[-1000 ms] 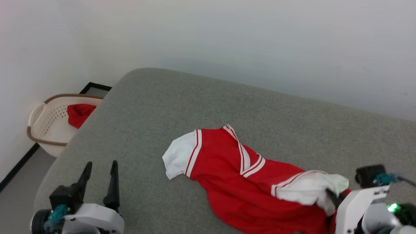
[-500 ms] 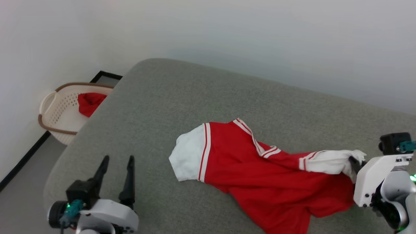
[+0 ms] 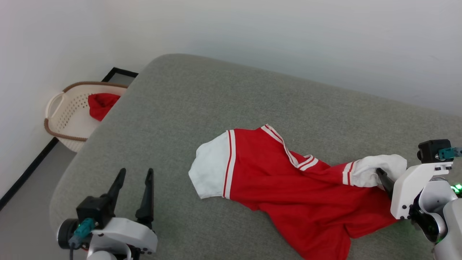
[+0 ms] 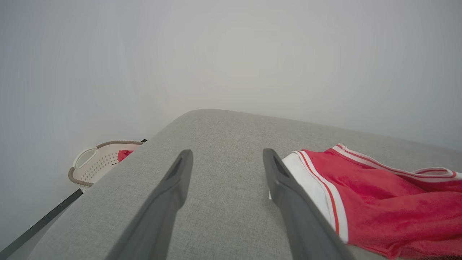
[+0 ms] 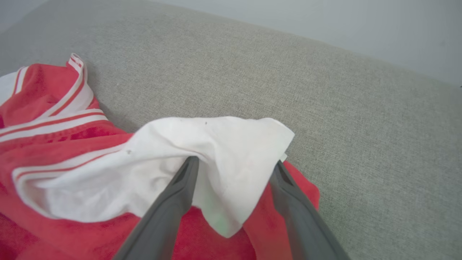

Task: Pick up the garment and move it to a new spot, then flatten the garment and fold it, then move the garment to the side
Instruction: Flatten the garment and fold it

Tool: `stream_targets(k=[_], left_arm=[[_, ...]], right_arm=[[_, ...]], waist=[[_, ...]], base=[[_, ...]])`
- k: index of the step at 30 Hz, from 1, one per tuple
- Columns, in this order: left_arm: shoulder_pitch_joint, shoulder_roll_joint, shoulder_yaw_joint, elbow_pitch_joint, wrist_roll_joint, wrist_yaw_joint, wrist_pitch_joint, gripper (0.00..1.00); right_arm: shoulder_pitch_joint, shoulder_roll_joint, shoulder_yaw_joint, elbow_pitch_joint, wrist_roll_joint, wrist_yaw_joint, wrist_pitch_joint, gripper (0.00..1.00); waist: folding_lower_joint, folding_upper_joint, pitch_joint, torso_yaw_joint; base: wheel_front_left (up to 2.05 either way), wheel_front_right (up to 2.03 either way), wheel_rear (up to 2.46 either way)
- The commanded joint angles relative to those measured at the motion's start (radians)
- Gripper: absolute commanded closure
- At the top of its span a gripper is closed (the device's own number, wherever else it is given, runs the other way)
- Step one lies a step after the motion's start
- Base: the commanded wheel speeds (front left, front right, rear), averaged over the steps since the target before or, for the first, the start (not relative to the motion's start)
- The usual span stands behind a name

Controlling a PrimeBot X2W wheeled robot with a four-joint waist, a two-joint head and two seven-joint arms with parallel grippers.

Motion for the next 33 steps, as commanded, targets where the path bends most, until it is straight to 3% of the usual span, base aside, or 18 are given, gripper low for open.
stream_targets(k=[1, 12, 21, 33], left_arm=[[0.002, 0.0, 0.008, 0.0, 0.009, -0.002, 0.0, 0.0], [0.047, 0.013, 0.059, -0.017, 0.02, -0.007, 0.0, 0.0], [0.088, 0.016, 0.099, -0.04, 0.03, -0.007, 0.0, 0.0], [0.072, 0.005, 0.081, -0.041, 0.044, -0.009, 0.0, 0.0]], right_arm=[[-0.002, -0.008, 0.014, -0.007, 0.01, 0.0, -0.011, 0.0], [0.111, -0.031, 0.079, -0.189, 0.056, 0.0, -0.071, 0.0], [0.271, 0.014, 0.081, -0.376, 0.039, 0.0, -0.149, 0.0], [0.322, 0.02, 0.093, -0.486, 0.025, 0.0, -0.08, 0.0]], waist=[[0.0, 0.0, -0.008, -0.011], [0.0, 0.0, -0.062, -0.081], [0.0, 0.0, -0.097, -0.143], [0.0, 0.0, -0.088, -0.127]], base=[[0.0, 0.0, 0.0], [0.0, 0.0, 0.0], [0.0, 0.0, 0.0], [0.0, 0.0, 0.0]])
